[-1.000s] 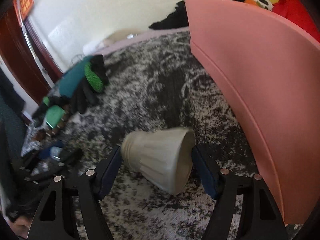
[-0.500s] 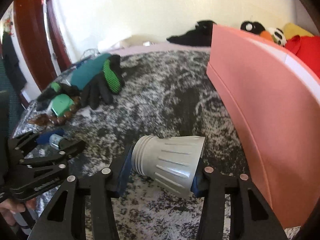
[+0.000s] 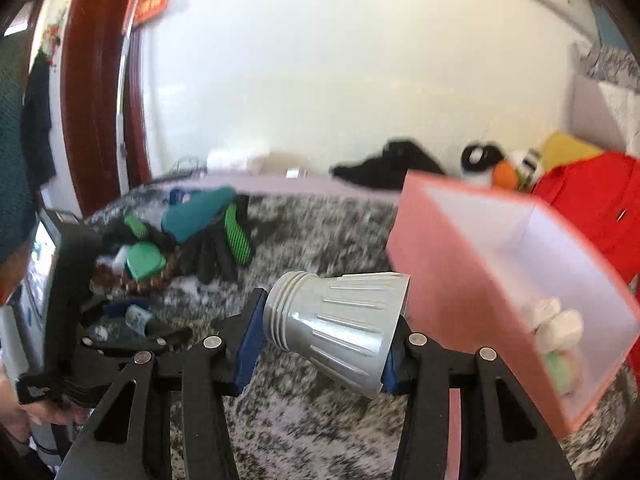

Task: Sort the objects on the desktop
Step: 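Carry oil bottle and grey lamp cup into the pink box and release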

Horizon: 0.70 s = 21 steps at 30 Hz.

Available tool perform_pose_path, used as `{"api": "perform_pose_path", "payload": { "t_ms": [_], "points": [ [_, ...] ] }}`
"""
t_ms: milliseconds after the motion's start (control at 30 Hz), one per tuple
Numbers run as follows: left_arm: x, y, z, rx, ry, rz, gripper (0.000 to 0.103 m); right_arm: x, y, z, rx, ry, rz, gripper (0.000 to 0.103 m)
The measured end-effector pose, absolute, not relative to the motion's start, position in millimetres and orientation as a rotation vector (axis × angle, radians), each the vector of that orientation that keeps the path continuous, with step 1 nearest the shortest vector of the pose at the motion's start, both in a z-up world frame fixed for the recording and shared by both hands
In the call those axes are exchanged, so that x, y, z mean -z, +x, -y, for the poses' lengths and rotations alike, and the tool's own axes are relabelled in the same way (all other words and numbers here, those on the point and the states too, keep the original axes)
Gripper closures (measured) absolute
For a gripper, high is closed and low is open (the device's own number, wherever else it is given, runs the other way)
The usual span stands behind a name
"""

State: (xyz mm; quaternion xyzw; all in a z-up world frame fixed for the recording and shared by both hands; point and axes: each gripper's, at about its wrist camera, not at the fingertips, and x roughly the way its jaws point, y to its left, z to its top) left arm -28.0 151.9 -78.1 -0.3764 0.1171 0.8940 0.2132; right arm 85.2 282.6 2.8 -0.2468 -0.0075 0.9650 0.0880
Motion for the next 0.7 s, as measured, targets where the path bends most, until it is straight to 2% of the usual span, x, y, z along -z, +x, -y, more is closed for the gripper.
{"api": "perform_pose_path", "payload": {
  "t_ms": [167, 433, 700],
  "points": [
    [56, -14, -175, -2.469, -0.945, -0.32, 0.039, -23, 103, -299, -2.82, -0.581, 0.059, 0.052],
    [13, 26, -236, -2.367, -0.791, -0.353, 0.039, -41, 126, -393, -2.662, -0.521, -0.188, 0.052],
    [-29, 37, -350, -2.25, -0.713, -0.375, 0.039, -35, 146, -485, -2.508, -0.492, -0.431, 0.052]
  ]
}}
